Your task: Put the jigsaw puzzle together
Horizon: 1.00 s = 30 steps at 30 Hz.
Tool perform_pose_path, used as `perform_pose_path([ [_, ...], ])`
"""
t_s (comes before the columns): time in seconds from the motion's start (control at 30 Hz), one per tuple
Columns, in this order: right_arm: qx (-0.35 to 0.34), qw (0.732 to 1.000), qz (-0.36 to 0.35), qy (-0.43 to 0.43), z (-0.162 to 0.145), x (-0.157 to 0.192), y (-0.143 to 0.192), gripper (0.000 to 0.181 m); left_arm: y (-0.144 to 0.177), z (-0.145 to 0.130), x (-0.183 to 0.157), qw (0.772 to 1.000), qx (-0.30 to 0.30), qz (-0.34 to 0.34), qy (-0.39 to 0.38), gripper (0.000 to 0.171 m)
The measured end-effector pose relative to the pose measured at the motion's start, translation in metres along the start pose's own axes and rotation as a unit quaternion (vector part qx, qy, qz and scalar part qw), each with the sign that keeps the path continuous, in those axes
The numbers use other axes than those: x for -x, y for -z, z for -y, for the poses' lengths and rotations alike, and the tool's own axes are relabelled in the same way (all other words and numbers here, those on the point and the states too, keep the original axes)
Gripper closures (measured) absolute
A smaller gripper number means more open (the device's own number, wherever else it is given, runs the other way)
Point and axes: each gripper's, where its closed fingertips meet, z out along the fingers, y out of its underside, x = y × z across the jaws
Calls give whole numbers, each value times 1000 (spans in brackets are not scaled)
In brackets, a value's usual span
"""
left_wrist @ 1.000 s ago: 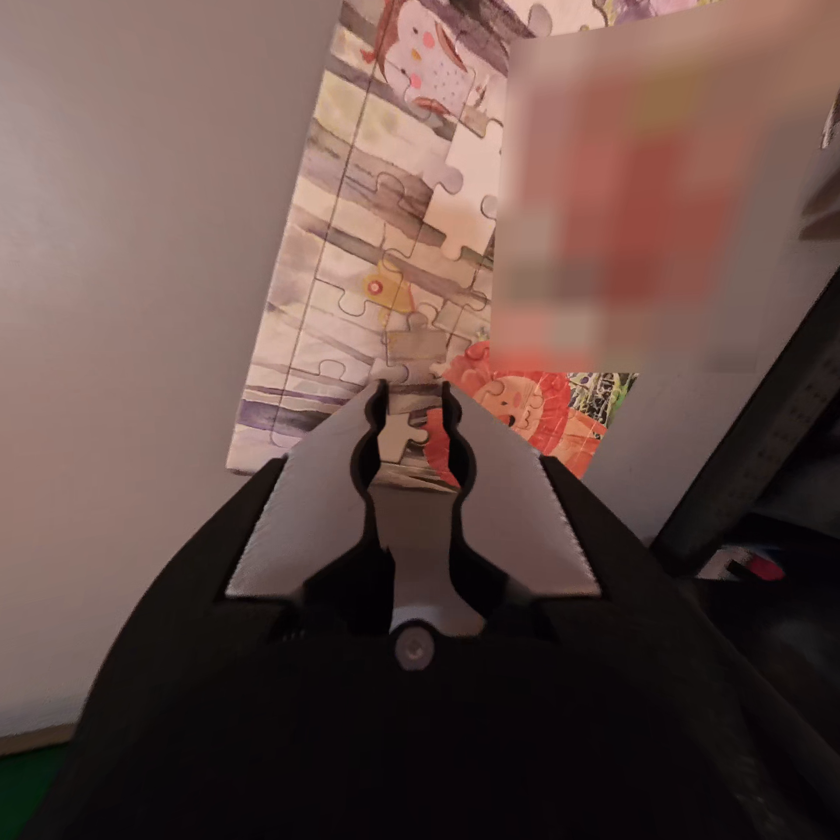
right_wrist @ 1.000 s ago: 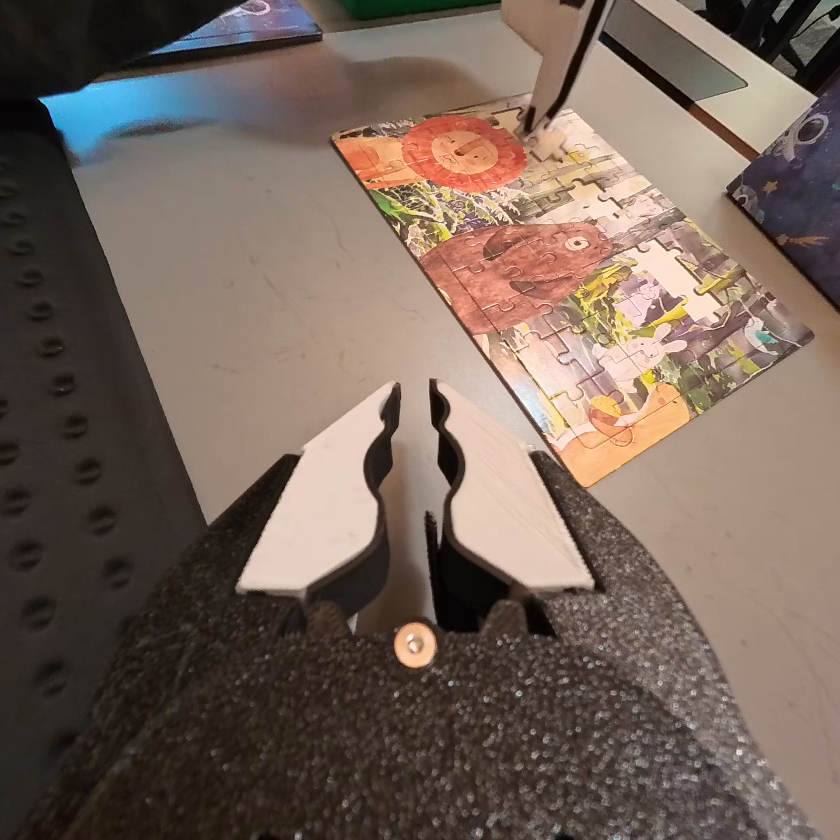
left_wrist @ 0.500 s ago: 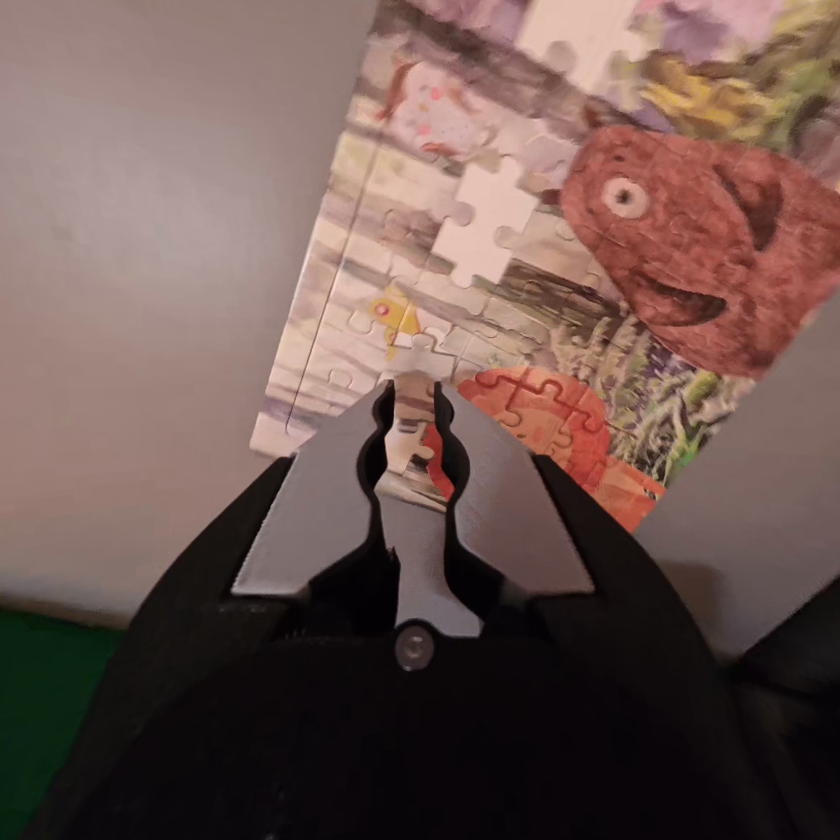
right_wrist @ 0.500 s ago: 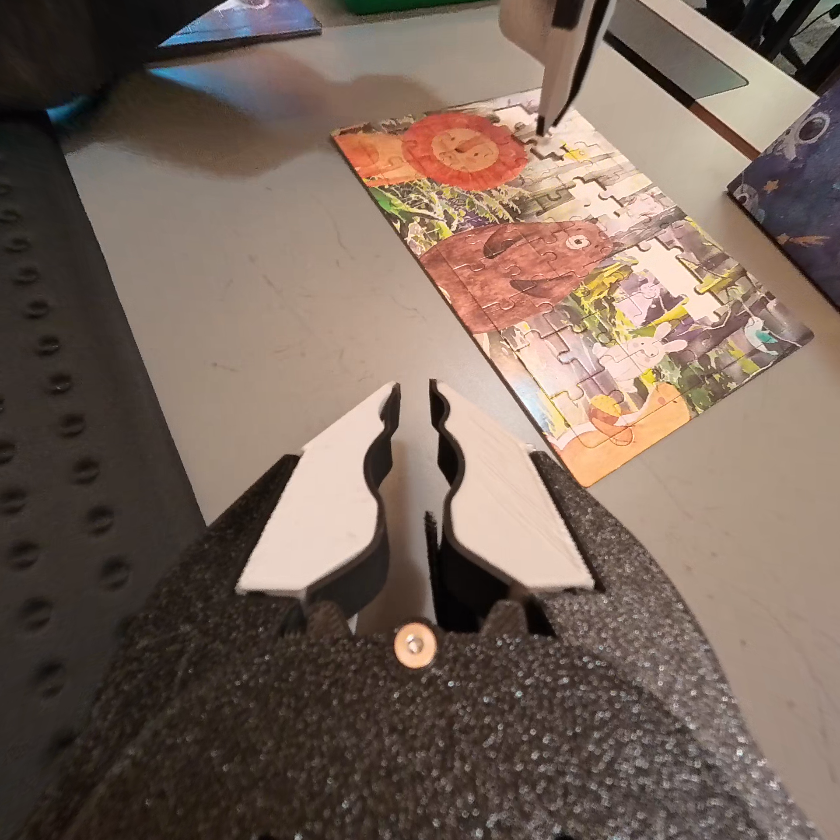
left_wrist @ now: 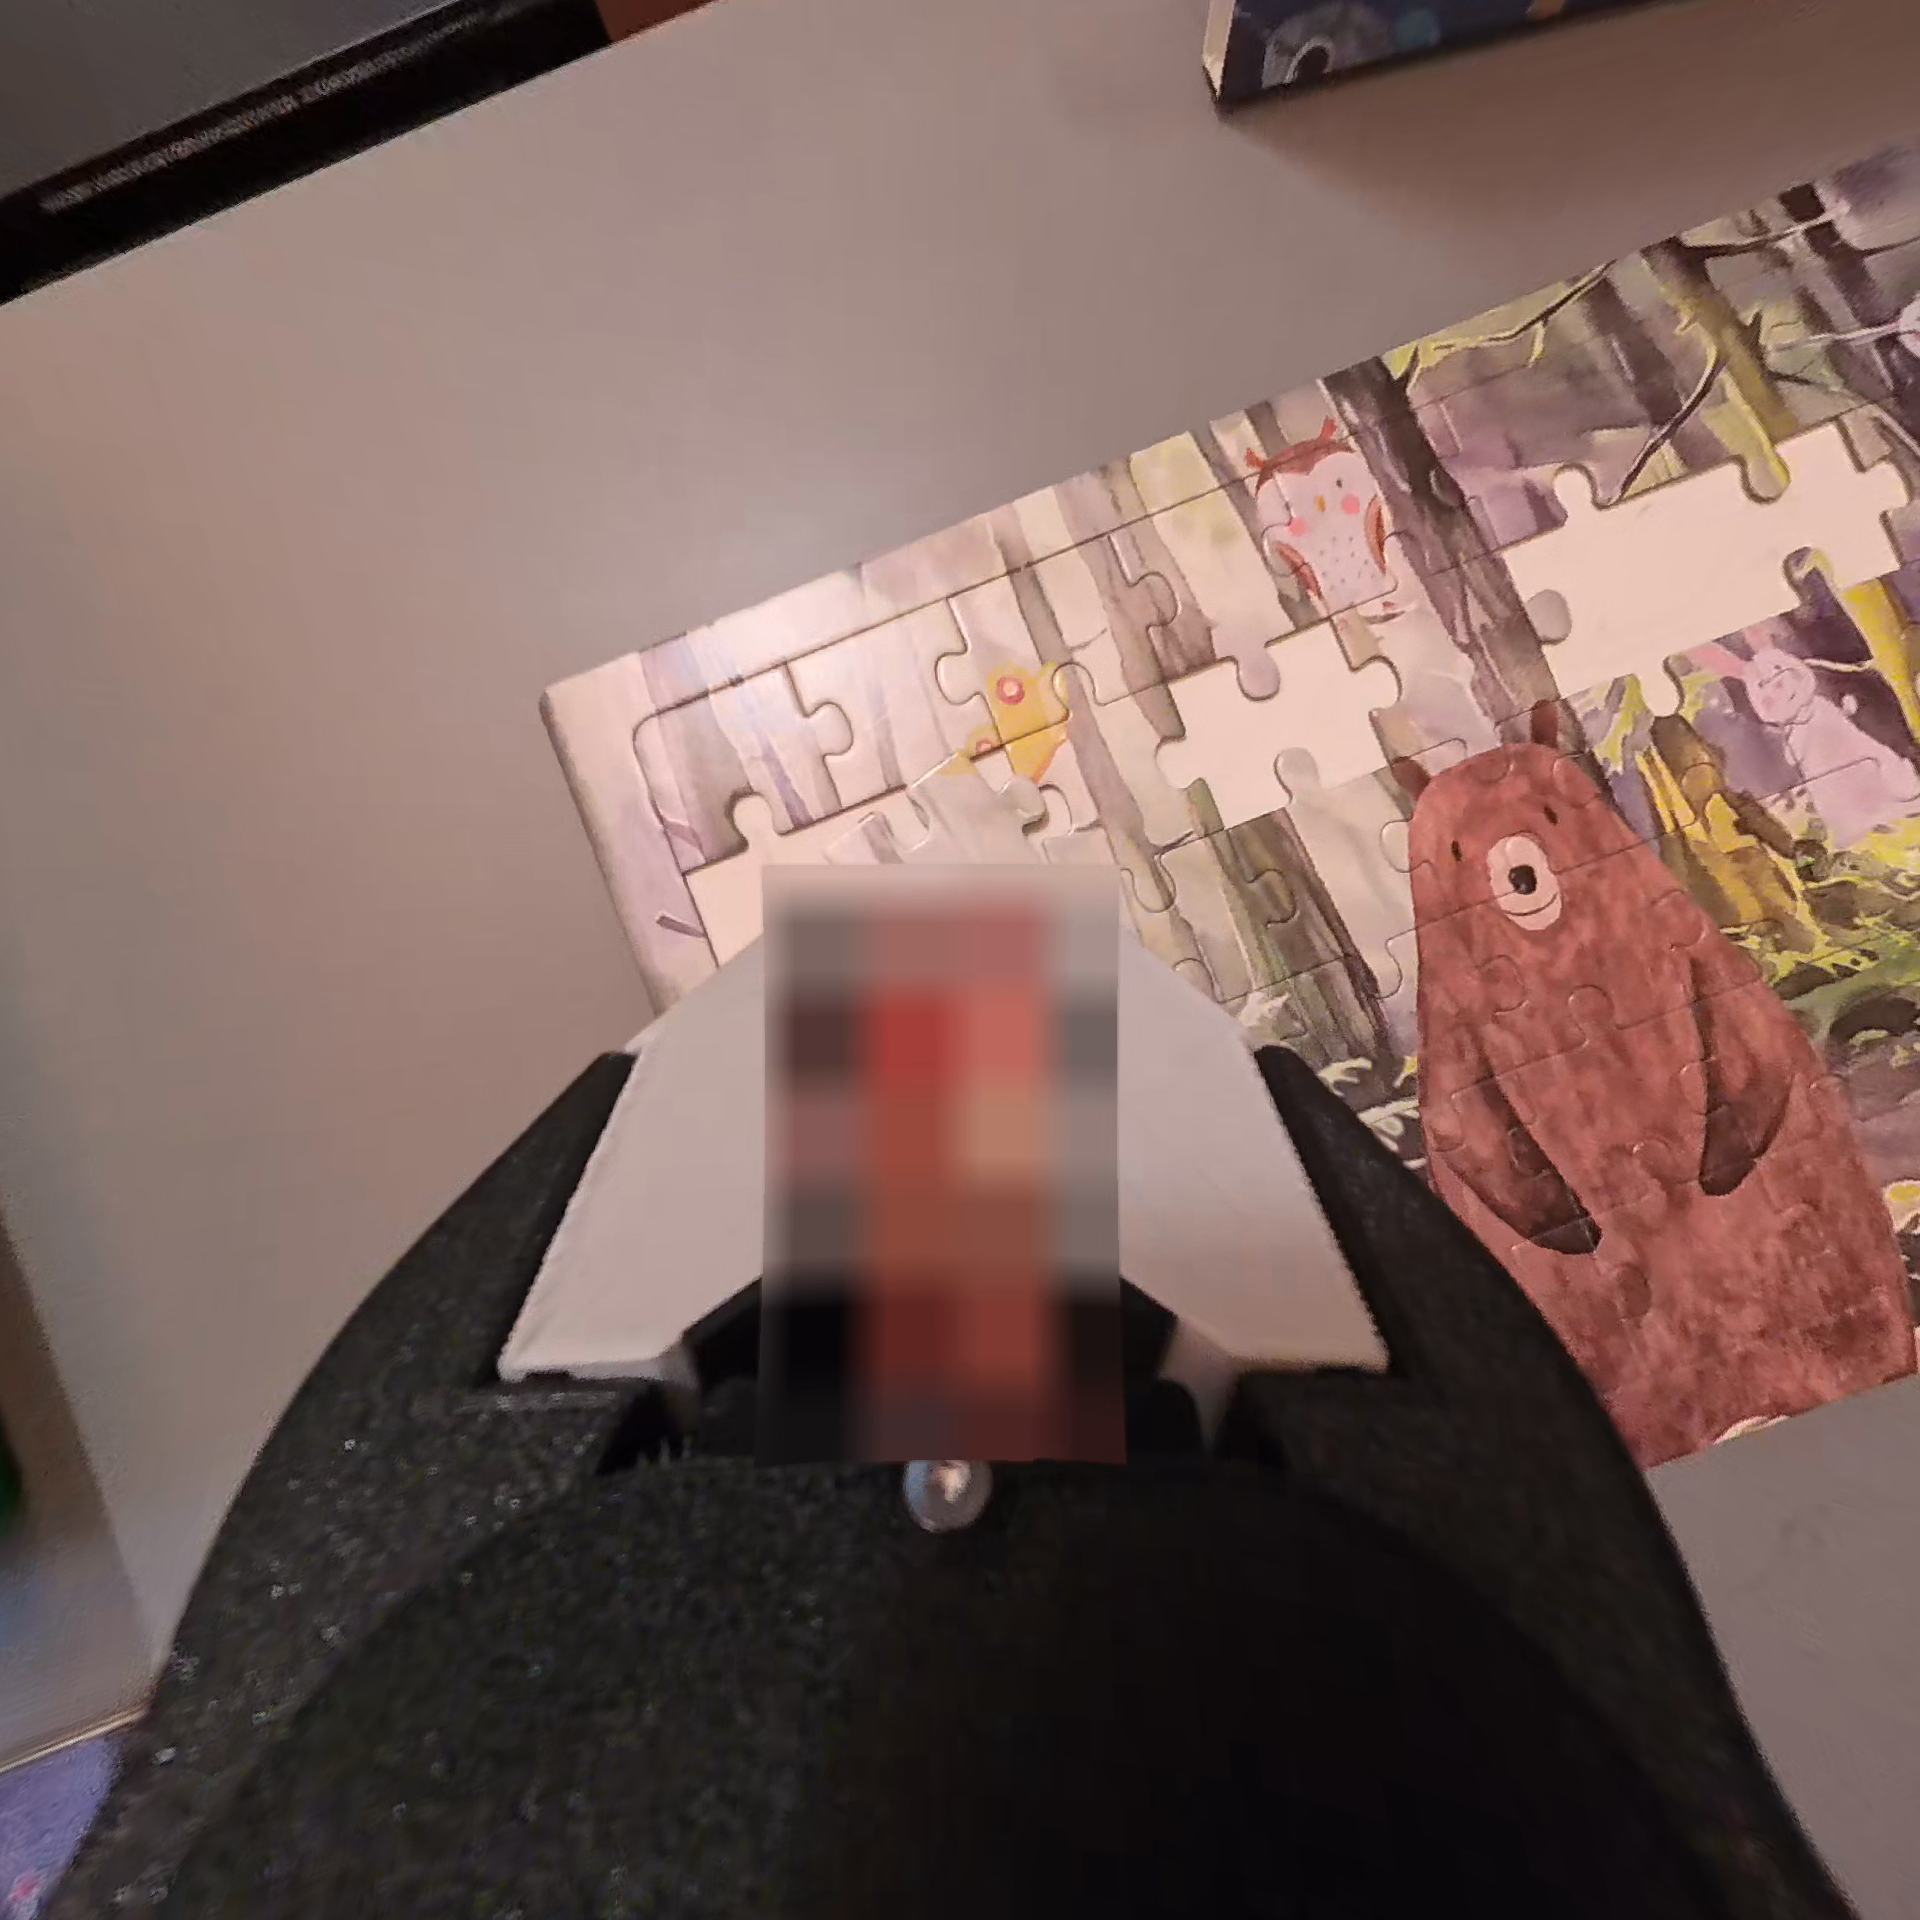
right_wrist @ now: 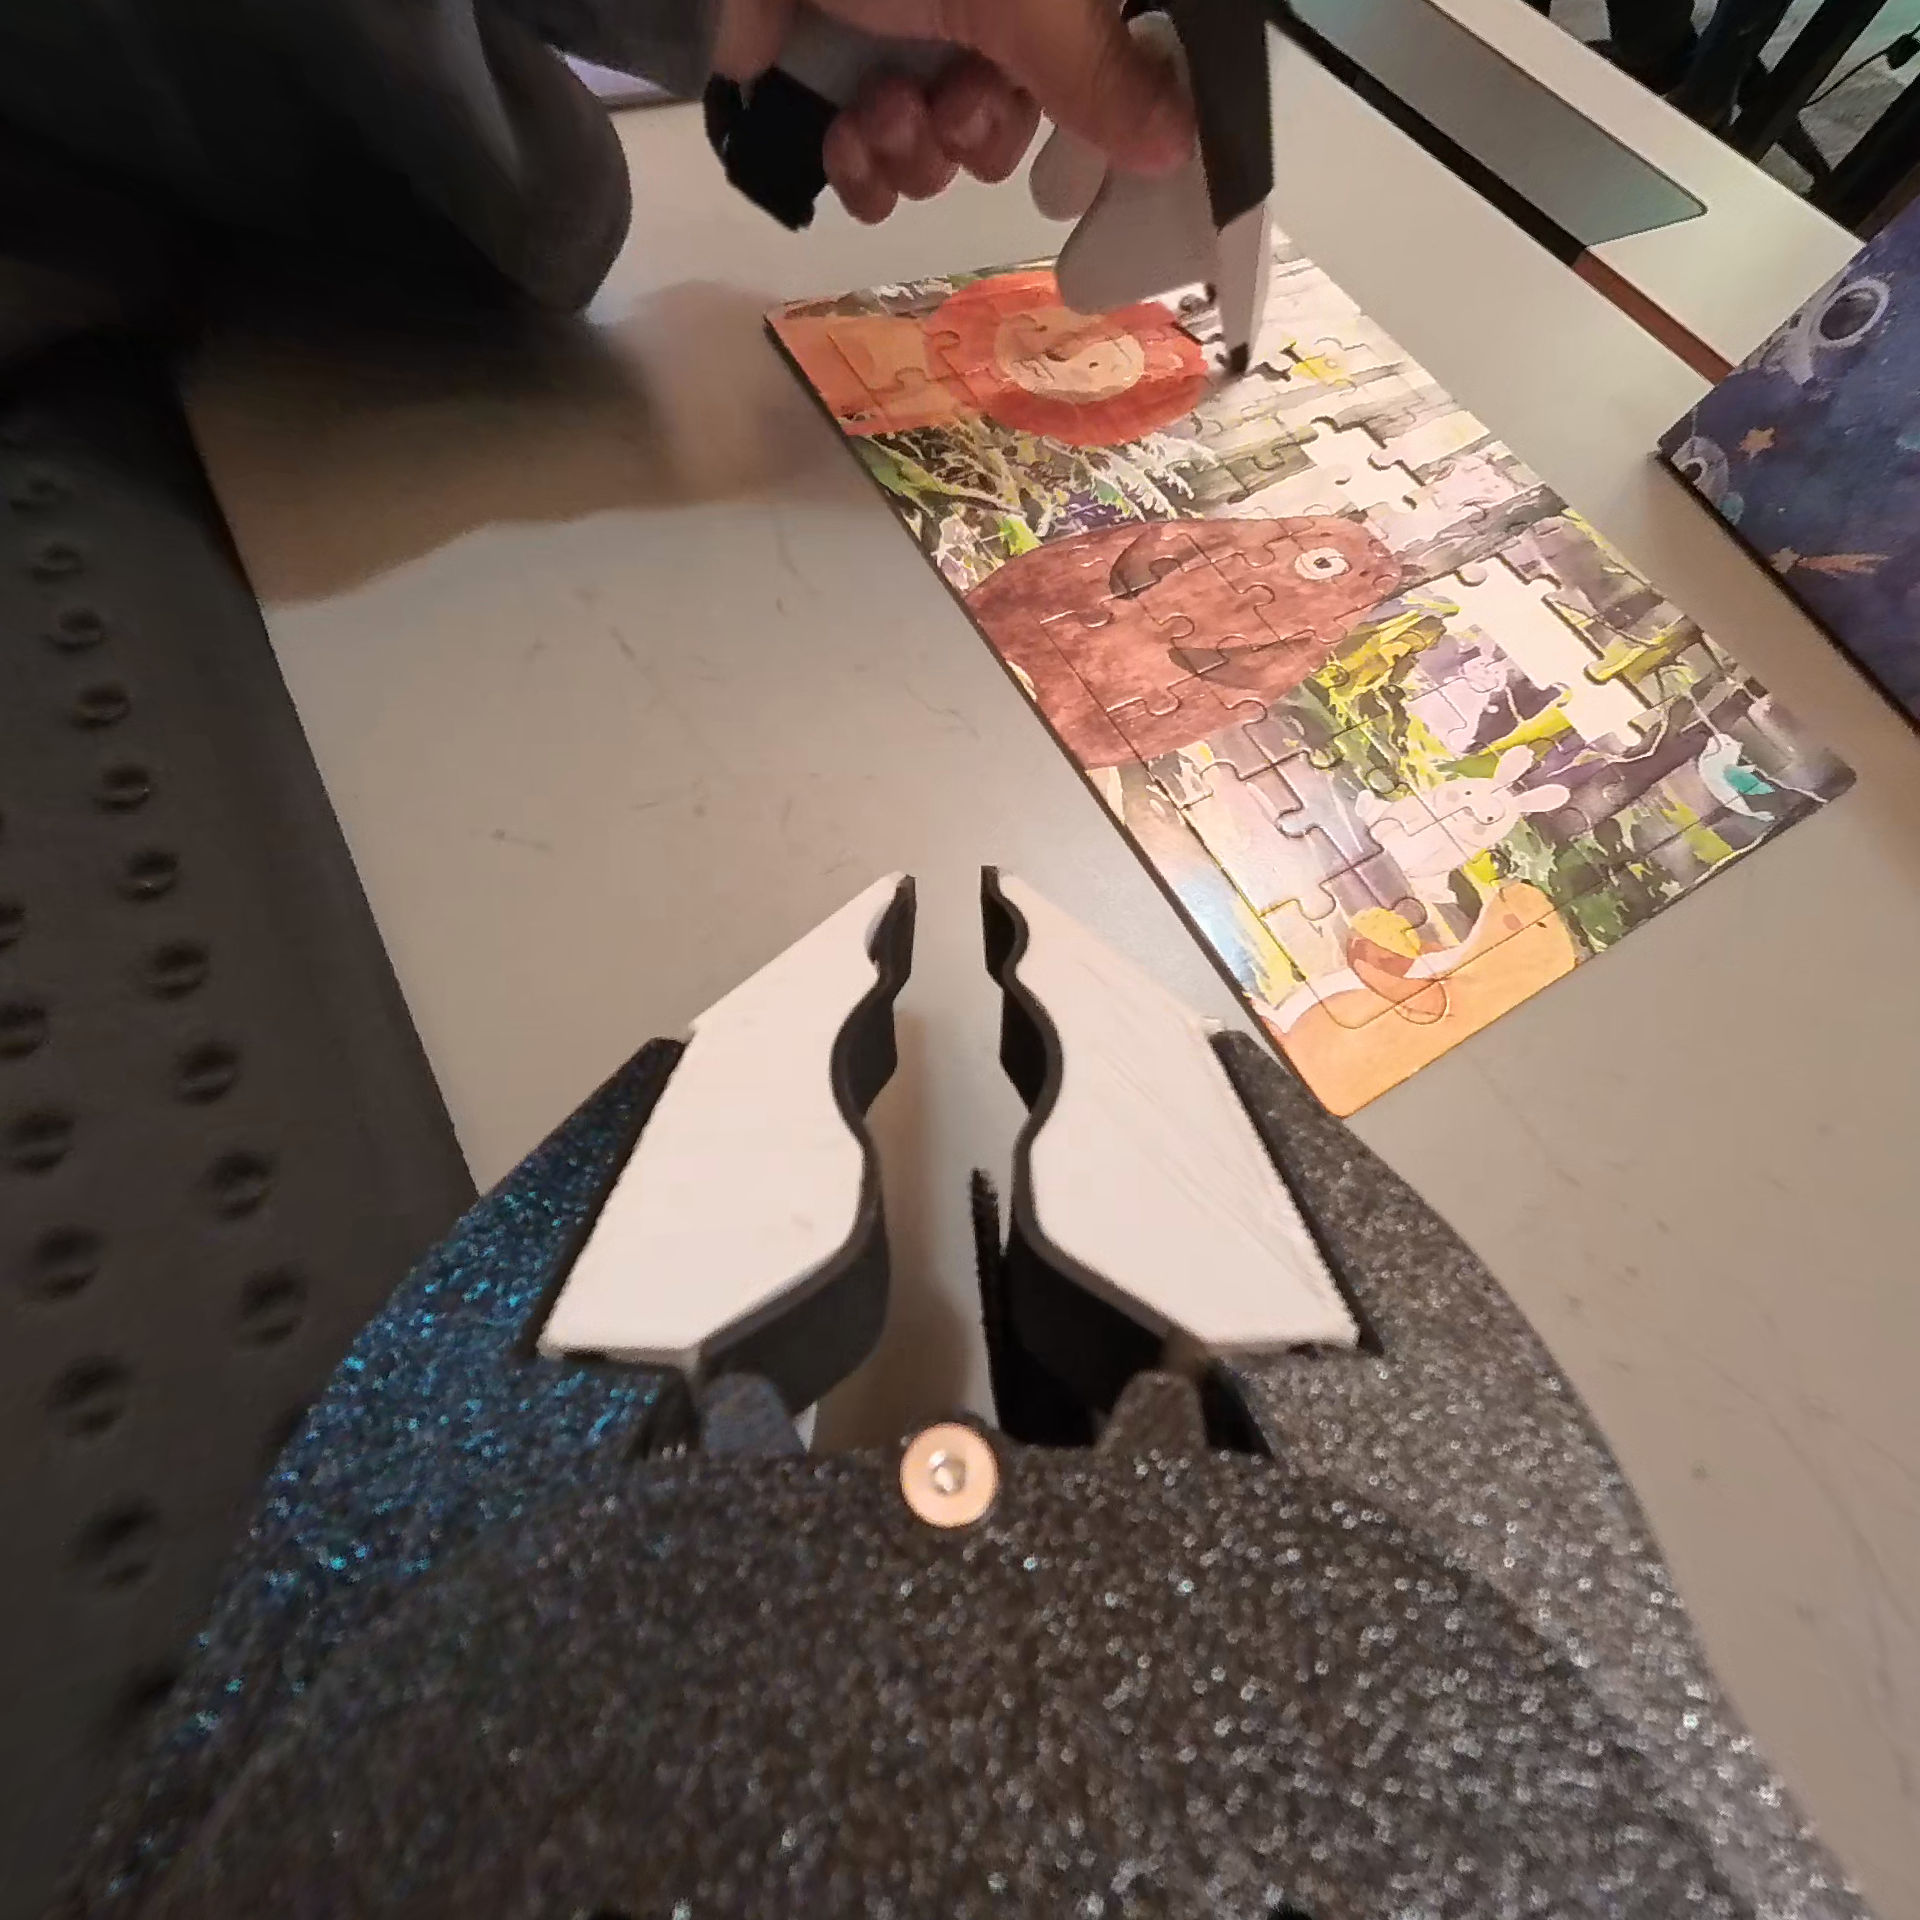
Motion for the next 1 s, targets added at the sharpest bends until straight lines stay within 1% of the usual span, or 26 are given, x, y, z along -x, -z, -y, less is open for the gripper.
perform_pose_path([
  [0.17,4,1000,1,0,-1,0,-1,169,0,-1,0,1000,5,-12,-15,140],
  [0.3,5,1000,1,2,-1,0,-1,169,-1,0,-1,998,21,-46,-33,140],
  [0.43,7,1000,2,2,-2,1,-2,169,-1,0,-1,995,38,-66,-70,140],
  [0.5,8,1000,2,3,-3,1,-2,169,-1,0,-2,992,43,-67,-101,141],
  [0.57,9,1000,2,2,-3,1,-2,169,0,0,-5,989,45,-71,-124,146],
  [0.67,11,1000,2,3,-3,1,-3,169,1,-2,-9,987,54,-77,-128,143],
  [0.73,11,1000,2,4,-3,1,-3,169,4,2,-7,988,50,-63,-130,143],
  [0.77,10,1000,1,3,-3,1,-2,169,6,6,-5,989,42,-55,-130,144],
  [0.83,10,1000,2,2,-3,1,-2,169,8,12,-4,990,32,-48,-131,161],
  [0.87,10,1000,2,1,-3,1,-2,169,7,13,-4,989,31,-48,-136,165],
  [1.0,8,1000,1,2,-2,1,-2,169,-1,6,-6,983,50,-38,-172,168],
])
